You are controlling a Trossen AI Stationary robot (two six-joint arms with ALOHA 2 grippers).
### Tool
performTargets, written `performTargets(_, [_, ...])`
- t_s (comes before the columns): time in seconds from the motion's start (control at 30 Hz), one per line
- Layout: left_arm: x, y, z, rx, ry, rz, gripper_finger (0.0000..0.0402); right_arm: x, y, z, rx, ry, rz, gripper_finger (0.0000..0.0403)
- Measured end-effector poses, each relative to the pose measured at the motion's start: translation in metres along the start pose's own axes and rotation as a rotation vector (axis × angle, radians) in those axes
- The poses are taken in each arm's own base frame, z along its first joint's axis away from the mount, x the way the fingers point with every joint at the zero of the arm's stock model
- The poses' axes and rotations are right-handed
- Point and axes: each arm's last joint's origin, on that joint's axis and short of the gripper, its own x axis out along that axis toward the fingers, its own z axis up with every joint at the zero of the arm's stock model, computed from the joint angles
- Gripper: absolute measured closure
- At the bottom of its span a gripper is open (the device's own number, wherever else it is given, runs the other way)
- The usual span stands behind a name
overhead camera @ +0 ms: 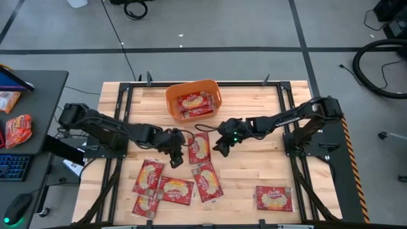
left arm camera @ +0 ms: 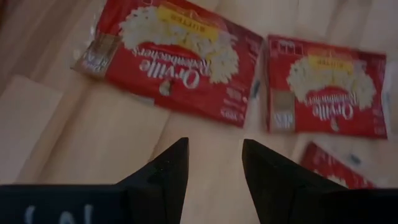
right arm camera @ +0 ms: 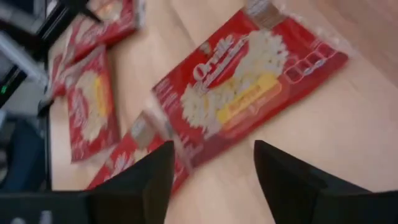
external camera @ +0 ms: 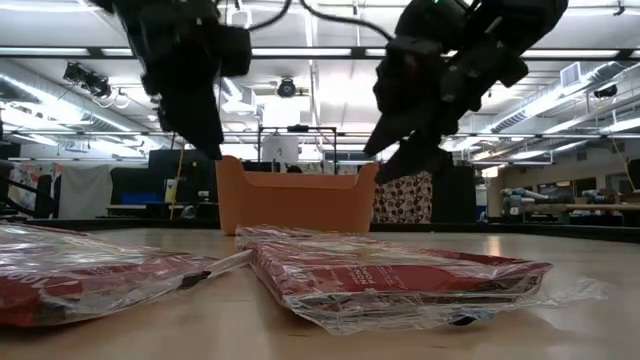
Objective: Sort popcorn bags into baskets
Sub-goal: Put the red popcorn bag into the orange bin
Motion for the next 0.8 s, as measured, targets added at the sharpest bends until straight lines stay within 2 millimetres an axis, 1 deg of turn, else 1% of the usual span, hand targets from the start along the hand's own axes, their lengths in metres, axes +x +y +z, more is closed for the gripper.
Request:
performTargets(0.1, [0.012,0.011,-0.004,-0.035,-0.065,-0.021,0.0246,0.012,-0.004,-0.002,0.066,0.004,-0.004,0.0156])
performTargets(0.23, [0.022,0.022,-0.008,-0.079,-0.157,-0.003,0.0246,0.026,-0.007,-0.003,0.108,0.03,-0.03,0.0141])
performTargets(0.43, [0.029,0.026,-0.008,-0.092,-0.287,0.046,0.0246,0.038,-0.008,0.0,0.19,0.008,-0.085,0.014])
performTargets(0.5, [0.034,0.027,-0.01,-0.095,-0.284,0.052,0.0246,0.041,-0.006,0.005,0.215,-0.034,-0.1,0.014])
performTargets(0.6, [0.049,0.028,-0.011,-0.112,-0.268,0.059,0.0246,0.041,-0.006,0.008,0.226,-0.053,-0.111,0.014])
performTargets(0.7, [0.066,0.028,-0.016,-0.143,-0.236,0.057,0.0246,0.04,-0.008,0.011,0.236,-0.038,-0.122,0.014])
performTargets(0.8, [0.079,0.03,-0.021,-0.191,-0.207,0.069,0.0246,0.043,-0.012,0.008,0.249,-0.013,-0.146,0.014])
